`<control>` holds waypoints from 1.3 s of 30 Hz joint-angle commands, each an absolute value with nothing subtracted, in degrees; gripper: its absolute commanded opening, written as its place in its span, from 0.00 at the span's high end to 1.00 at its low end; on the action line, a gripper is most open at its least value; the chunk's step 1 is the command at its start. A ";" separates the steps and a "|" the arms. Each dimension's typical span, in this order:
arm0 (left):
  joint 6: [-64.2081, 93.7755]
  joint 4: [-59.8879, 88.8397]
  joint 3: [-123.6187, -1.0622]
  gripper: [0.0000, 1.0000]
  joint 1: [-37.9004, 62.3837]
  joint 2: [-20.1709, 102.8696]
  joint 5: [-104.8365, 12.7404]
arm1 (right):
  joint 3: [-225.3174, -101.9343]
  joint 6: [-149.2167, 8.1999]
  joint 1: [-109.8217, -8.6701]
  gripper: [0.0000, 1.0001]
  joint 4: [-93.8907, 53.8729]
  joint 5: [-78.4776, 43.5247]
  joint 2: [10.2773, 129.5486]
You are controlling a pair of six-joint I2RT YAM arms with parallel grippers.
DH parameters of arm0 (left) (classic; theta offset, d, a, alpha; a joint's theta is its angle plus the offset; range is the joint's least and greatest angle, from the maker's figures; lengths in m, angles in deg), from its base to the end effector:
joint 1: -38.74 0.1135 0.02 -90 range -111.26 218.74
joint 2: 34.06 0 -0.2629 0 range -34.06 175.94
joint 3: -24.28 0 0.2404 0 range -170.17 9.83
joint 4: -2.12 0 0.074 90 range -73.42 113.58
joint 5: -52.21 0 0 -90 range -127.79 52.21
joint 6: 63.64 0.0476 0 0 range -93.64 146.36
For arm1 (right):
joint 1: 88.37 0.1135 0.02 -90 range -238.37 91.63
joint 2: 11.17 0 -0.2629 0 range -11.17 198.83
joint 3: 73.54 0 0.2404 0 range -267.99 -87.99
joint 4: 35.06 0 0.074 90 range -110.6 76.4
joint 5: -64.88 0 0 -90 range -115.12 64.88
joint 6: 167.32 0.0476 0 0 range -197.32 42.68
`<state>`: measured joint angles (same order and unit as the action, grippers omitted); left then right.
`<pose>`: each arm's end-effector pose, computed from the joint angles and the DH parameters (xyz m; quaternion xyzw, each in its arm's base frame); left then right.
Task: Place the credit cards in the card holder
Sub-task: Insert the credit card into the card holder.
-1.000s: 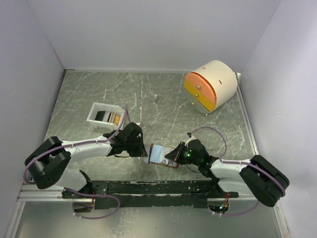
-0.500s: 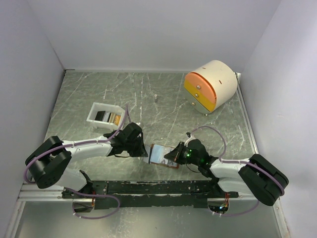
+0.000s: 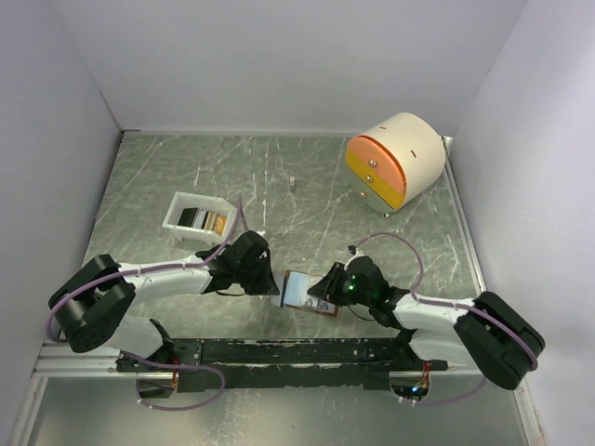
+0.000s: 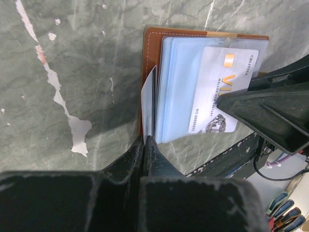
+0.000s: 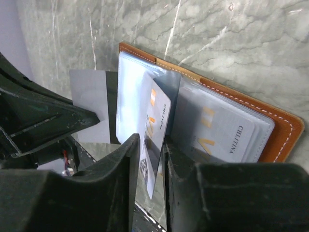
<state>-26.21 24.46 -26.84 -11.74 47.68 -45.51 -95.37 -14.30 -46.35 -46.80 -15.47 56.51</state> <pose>0.1619 -0.2063 0.1545 0.0041 0.9463 -0.2878 0.1472 0.1341 0.1316 0.1164 0.1217 0.8727 0.4158 0.2252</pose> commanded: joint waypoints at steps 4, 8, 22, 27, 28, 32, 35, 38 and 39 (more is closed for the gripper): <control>-26.18 27.51 -25.33 0.93 -13.72 50.37 -46.81 | -103.34 -19.52 -46.27 0.65 -17.79 -24.01 48.07; -26.81 26.58 -25.37 0.93 -14.34 50.88 -47.06 | -106.03 -21.07 -46.23 0.64 -11.63 -25.46 47.04; -29.62 25.08 -23.91 0.93 -16.69 50.22 -46.35 | -108.18 -18.04 -45.13 0.61 -7.24 -25.18 46.67; -29.82 24.60 -23.66 0.93 -17.05 50.56 -46.18 | -107.18 -15.57 -43.88 0.61 -10.71 -25.16 47.54; -29.87 24.50 -23.64 0.93 -17.07 50.65 -46.26 | -106.99 -15.13 -43.70 0.61 -11.57 -25.01 47.59; -29.94 24.36 -23.57 0.93 -17.30 50.69 -46.08 | -106.12 -13.43 -43.29 0.61 -15.19 -24.37 48.00; -30.06 24.22 -23.56 0.93 -17.33 50.74 -45.97 | -105.92 -13.39 -43.26 0.61 -17.47 -23.41 49.30; -29.99 24.07 -23.65 0.93 -17.42 50.94 -46.01 | -105.39 -13.77 -43.28 0.61 -19.97 -23.11 50.27; -30.02 23.84 -23.66 0.93 -17.49 51.13 -46.08 | -105.24 -14.05 -43.28 0.61 -20.60 -23.00 50.52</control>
<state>-30.52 19.80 -25.68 -16.26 48.84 -45.97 -106.41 -14.28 -43.56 -16.35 -23.73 49.61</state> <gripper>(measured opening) 0.075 0.389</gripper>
